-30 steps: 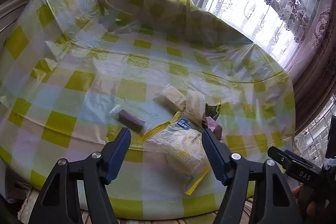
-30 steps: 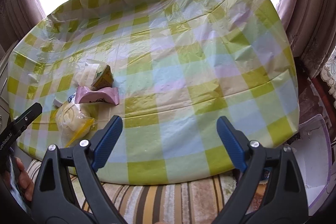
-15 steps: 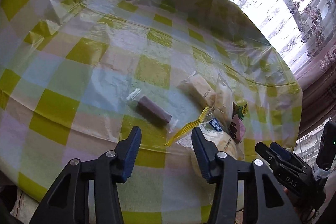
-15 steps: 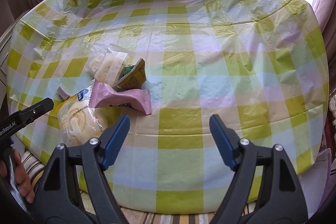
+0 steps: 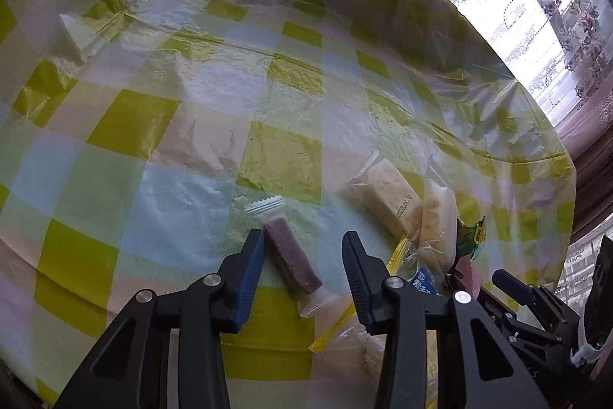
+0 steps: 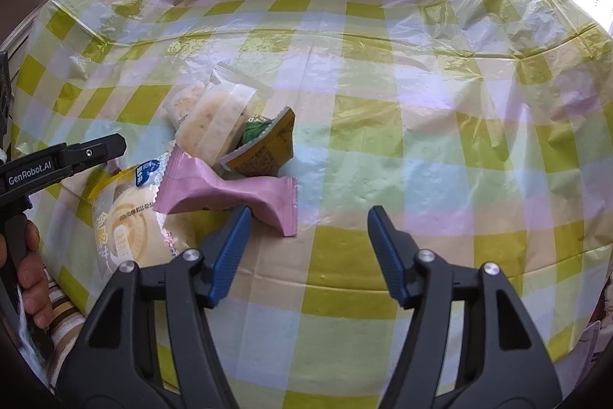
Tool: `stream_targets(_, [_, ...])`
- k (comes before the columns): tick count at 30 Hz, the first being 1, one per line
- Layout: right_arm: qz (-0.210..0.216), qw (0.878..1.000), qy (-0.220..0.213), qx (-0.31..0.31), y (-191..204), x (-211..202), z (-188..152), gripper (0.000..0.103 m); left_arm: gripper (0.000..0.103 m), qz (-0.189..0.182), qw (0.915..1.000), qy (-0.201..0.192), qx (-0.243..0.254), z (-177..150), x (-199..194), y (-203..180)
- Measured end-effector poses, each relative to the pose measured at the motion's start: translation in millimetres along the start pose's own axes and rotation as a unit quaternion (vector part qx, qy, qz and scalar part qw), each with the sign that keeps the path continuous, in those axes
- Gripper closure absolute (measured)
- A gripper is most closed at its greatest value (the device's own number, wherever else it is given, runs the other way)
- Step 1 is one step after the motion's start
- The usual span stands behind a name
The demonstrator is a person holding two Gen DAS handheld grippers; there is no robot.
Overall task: Organize snacks
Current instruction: 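Grasp the small brown bar with the left tool while the right tool grasps the pink-wrapped bar, then lift the pink-wrapped bar with the right tool while the left tool lifts the brown bar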
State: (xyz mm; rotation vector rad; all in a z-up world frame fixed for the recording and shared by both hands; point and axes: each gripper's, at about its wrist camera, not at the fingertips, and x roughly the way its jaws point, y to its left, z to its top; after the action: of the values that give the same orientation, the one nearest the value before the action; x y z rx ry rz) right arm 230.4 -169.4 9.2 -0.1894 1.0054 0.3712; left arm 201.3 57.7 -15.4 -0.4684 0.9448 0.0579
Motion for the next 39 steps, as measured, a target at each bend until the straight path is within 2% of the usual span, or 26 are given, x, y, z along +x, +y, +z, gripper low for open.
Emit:
stream_targets(3, [0.006, 1.0, 0.002, -0.003, 0, 4, 2, 0.037, 0.063, 0.025, 0.9991, -0.002, 0.035, 7, 8, -10])
stream_targets(4, [0.009, 1.0, 0.002, -0.006, 0, 5, 3, 0.037, 0.066, 0.04, 0.9978, -0.003, 0.053, 9, 11, -13])
stream_targets(6, [0.01, 1.0, 0.003, -0.017, 3, 7, 4, 0.037, 0.079, 0.068, 0.9944, -0.008, 0.081, 11, 15, -18])
stream_targets(7, [0.01, 1.0, 0.003, -0.024, 4, 8, 4, 0.037, 0.08, 0.071, 0.9938, -0.01, 0.085, 12, 15, -17])
stream_targets(15, [0.03, 0.997, 0.003, -0.065, 18, 16, 9, 0.037, 0.081, 0.049, 0.9963, -0.026, 0.066, 10, 10, -8])
stream_targets(21, [0.056, 0.997, 0.0, -0.061, 21, 22, 20, 0.039, 0.081, 0.048, 0.9971, -0.031, 0.05, 8, 3, -3])
stream_targets(23, [0.068, 0.996, 0.003, -0.054, 22, 26, 23, 0.043, 0.081, 0.049, 0.9973, -0.033, 0.044, 7, 2, 0])
stream_targets(24, [0.073, 0.996, 0.008, -0.048, 23, 29, 23, 0.05, 0.081, 0.049, 0.9974, -0.034, 0.041, 7, 1, 1])
stream_targets(29, [0.07, 0.997, 0.007, -0.033, 21, 29, 24, 0.061, 0.081, 0.049, 0.9975, -0.039, 0.033, 3, -3, 5])
stream_targets(33, [0.069, 0.997, 0.007, -0.024, 17, 26, 20, 0.075, 0.081, 0.047, 0.9976, -0.045, 0.026, 0, -7, 8])
stream_targets(39, [0.058, 0.998, 0.007, -0.001, 8, 18, 8, 0.079, 0.081, 0.044, 0.9975, -0.054, 0.015, -4, -16, 12])
